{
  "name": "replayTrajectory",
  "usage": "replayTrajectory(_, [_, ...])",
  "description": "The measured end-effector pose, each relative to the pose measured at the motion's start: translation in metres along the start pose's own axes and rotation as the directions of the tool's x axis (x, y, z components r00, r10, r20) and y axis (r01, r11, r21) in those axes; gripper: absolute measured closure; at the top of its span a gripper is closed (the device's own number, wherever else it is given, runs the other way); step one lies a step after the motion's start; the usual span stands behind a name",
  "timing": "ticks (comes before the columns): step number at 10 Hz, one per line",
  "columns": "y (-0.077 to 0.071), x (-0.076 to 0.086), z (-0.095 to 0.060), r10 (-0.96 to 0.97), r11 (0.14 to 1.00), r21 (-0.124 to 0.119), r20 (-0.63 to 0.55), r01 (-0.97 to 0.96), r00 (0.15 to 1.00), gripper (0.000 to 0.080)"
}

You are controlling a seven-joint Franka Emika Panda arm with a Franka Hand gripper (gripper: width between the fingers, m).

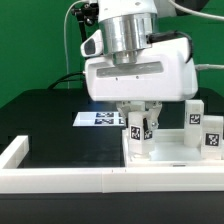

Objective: Assemble square table

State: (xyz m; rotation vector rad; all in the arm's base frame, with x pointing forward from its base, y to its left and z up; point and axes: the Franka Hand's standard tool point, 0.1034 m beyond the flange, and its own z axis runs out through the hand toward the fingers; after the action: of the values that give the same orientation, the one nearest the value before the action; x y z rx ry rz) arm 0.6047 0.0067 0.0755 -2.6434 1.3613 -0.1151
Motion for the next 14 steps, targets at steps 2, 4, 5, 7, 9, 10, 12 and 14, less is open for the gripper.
replayTrajectory(2, [-0.001,-0.001,0.000,0.124,0.992,0.006,0.006,-0.124,0.992,0.0502])
replayTrajectory(4, [-0.003,-0.001,-0.001,0.175,0.985,0.011,0.014,-0.175,0.984,0.0503])
replayTrajectory(5, [-0.003,-0.002,0.000,0.265,0.964,0.016,0.024,-0.265,0.964,0.0503])
replayTrajectory(7, [-0.003,-0.003,0.000,0.221,0.975,0.017,0.023,-0.222,0.975,0.0503])
replayTrajectory(9, [-0.006,-0.005,0.000,0.180,0.983,0.018,0.023,-0.181,0.983,0.0201])
replayTrajectory(10, [-0.008,-0.005,-0.001,0.013,1.000,0.016,0.015,-0.013,1.000,0.0201])
replayTrajectory(12, [-0.012,-0.005,-0.003,-0.268,0.963,0.001,0.008,0.268,0.963,0.0160])
replayTrajectory(14, [-0.011,-0.003,-0.004,-0.388,0.922,-0.002,0.000,0.388,0.922,0.0152])
